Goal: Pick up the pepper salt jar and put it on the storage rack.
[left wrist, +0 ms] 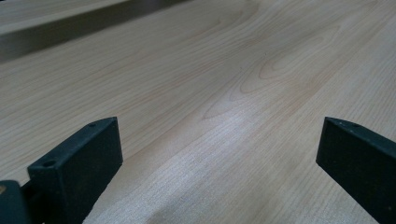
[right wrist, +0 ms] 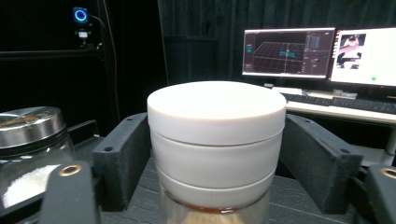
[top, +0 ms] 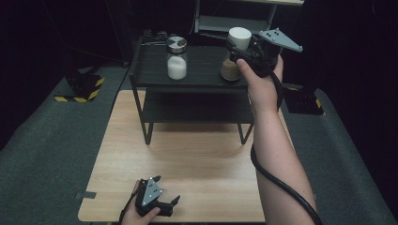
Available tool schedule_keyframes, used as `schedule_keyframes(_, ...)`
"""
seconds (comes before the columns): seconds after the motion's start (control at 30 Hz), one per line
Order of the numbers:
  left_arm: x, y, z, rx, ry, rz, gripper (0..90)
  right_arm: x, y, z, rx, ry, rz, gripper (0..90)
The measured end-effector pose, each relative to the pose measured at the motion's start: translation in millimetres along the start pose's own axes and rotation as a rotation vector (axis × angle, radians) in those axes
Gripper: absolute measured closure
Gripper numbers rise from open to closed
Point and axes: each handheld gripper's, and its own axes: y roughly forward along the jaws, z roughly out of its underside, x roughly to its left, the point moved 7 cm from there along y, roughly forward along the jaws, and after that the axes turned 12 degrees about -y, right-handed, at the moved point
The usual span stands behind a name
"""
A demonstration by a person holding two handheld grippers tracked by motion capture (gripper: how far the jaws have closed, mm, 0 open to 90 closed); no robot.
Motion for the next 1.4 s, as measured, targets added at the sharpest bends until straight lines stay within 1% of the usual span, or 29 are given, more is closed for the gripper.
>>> schedule_keyframes(0.1, 0.0, -0.1, 0.0, 0.000, -0.001, 0.000, 0.8, 1.1, -0.3, -0.3, 0.006, -0.015, -0.002, 17.7)
schedule_keyframes(0.17, -0.1, 0.0, 0.0, 0.000, 0.000, -0.001, 0.8, 1.6, -0.1, -0.2, 0.009, -0.009, -0.007, 13.1)
schedule_keyframes(0.2, -0.2, 0.1, -0.1, 0.001, 0.001, -0.002, 0.8, 2.1, -0.6, -0.1, 0.011, -0.013, -0.003, 12.1)
schedule_keyframes(0.3, -0.2, 0.1, 0.0, 0.000, 0.000, -0.001, 0.9, 1.9, -1.2, -0.3, 0.016, -0.017, -0.012, 10.6)
schedule_keyframes(0.43, 0.0, 0.0, -0.1, 0.001, -0.003, 0.000, 0.8, 2.7, -2.7, -1.3, 0.022, -0.017, -0.024, 3.6)
schedule_keyframes(0.5, 0.6, 0.1, -0.2, 0.002, -0.003, 0.004, 0.8, 4.2, -5.4, -1.0, 0.018, -0.019, -0.021, 0.4)
schedule_keyframes(0.6, 0.9, 0.2, -0.3, 0.002, -0.009, 0.003, 0.8, 5.0, -10.4, 0.1, 0.010, -0.015, -0.036, 0.3)
schedule_keyframes(0.77, -0.2, 0.3, -0.2, 0.002, 0.000, -0.002, 0.8, 8.1, -18.6, -0.2, 0.000, -0.018, -0.036, 0.3)
schedule_keyframes(0.87, -0.3, 0.7, -0.6, 0.005, -0.003, -0.002, 0.8, 8.9, -24.8, -1.1, -0.013, -0.012, -0.038, 0.3)
schedule_keyframes(1.1, -0.9, 0.7, -0.8, 0.008, 0.000, -0.006, 0.8, 13.1, -40.8, -2.6, -0.035, -0.022, -0.057, 0.3)
schedule_keyframes(1.23, -1.4, 0.9, -0.9, 0.009, 0.004, -0.008, 0.8, 15.1, -50.0, -0.2, -0.040, -0.028, -0.067, 0.3)
schedule_keyframes(1.4, -1.7, 0.9, -0.8, 0.009, 0.004, -0.010, 0.8, 16.4, -63.9, 8.5, -0.045, -0.029, -0.080, 0.3)
